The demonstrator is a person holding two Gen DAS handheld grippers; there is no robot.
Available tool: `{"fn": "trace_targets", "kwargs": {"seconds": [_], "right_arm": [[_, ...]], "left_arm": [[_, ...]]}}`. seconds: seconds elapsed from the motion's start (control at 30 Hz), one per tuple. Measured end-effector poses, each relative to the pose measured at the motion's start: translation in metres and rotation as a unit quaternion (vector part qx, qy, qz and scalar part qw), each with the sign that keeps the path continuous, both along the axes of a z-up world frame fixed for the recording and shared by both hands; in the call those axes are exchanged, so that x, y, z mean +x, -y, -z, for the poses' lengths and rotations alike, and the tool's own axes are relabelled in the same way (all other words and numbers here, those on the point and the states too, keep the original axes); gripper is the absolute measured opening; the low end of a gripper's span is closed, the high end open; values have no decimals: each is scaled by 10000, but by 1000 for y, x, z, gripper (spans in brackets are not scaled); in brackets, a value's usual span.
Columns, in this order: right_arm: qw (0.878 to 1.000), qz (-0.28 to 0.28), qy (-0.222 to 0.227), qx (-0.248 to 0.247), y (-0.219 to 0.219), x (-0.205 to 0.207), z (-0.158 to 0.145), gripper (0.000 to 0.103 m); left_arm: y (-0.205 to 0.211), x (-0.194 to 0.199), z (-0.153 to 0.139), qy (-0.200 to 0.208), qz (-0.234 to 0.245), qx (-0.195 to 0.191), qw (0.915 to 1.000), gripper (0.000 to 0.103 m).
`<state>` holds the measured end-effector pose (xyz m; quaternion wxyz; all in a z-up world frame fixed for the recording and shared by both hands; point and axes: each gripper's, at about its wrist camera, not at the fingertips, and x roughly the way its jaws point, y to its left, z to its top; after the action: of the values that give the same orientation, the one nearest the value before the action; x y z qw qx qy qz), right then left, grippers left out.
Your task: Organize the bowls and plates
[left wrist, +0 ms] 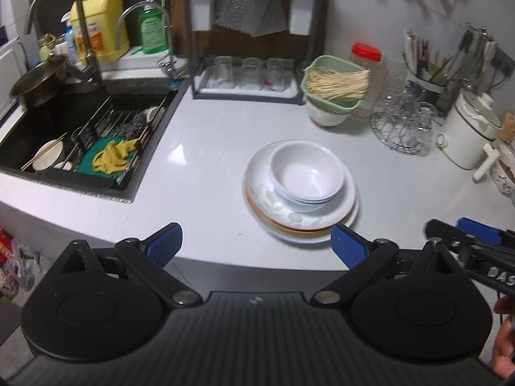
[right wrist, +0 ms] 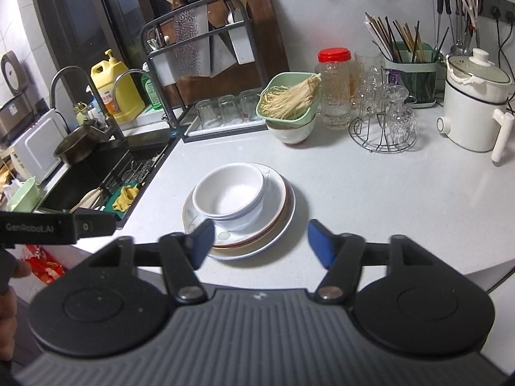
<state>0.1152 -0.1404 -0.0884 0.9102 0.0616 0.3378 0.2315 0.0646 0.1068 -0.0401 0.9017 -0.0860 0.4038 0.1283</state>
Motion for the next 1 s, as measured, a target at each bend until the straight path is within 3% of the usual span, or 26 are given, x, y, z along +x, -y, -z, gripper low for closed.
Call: {"fn": "trace_targets", "kwargs": {"seconds": [0.77,0.87,1.0], "right_arm": [[9998,-110,-100,-106,12,-3,3,73],[9999,-87,-48,-119,13,-1,4,92],[10000,-11,-19,-79,17,0,1,92]], "left_arm": [[8,-15,-3,-21,-198,-33,9998,100],[9,-13,-2,-61,-103,13,9999,100],[8,-10,-2,-46,-54,-17,10000,100]]}}
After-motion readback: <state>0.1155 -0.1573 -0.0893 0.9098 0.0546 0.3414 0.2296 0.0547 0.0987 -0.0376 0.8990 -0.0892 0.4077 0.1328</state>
